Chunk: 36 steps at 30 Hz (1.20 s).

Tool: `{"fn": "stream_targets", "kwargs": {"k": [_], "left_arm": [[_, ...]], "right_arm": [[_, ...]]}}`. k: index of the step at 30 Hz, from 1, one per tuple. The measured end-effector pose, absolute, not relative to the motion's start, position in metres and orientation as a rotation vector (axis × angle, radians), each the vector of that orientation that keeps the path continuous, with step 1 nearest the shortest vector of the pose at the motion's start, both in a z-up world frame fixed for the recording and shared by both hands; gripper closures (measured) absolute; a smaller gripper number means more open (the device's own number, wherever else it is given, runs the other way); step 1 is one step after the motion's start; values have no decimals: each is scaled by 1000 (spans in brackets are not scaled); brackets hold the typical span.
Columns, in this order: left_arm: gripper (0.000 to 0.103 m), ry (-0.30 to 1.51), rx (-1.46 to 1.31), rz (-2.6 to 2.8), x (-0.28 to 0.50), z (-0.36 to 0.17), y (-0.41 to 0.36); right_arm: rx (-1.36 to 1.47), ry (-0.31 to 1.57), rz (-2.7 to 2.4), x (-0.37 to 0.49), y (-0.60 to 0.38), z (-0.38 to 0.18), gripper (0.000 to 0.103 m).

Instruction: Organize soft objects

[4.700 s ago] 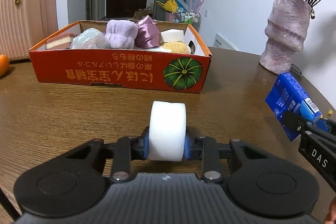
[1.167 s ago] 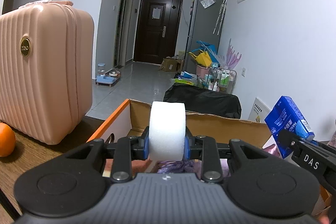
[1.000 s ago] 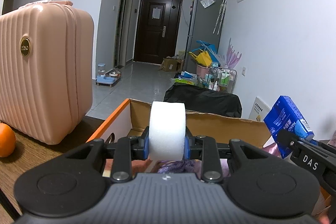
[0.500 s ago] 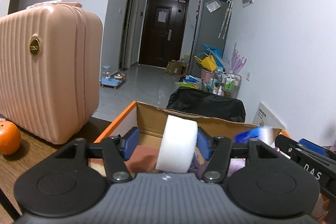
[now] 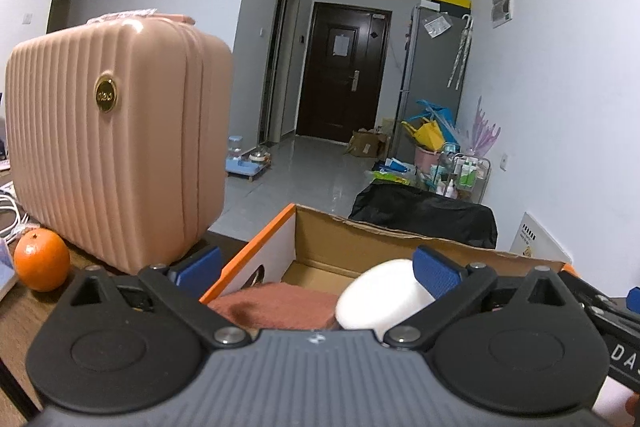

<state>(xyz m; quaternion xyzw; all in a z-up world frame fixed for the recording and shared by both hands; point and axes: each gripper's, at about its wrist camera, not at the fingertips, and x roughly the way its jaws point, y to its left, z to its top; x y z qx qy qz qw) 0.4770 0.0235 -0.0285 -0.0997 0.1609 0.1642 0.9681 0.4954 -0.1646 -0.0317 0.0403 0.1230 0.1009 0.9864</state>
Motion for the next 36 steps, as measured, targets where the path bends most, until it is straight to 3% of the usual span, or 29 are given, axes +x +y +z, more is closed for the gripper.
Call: {"fn": "stream_targets", "kwargs": {"k": [36], "left_arm": [[0, 332, -167, 302, 455, -31, 20]], "right_arm": [[34, 212, 181, 454, -173, -33, 0]]}}
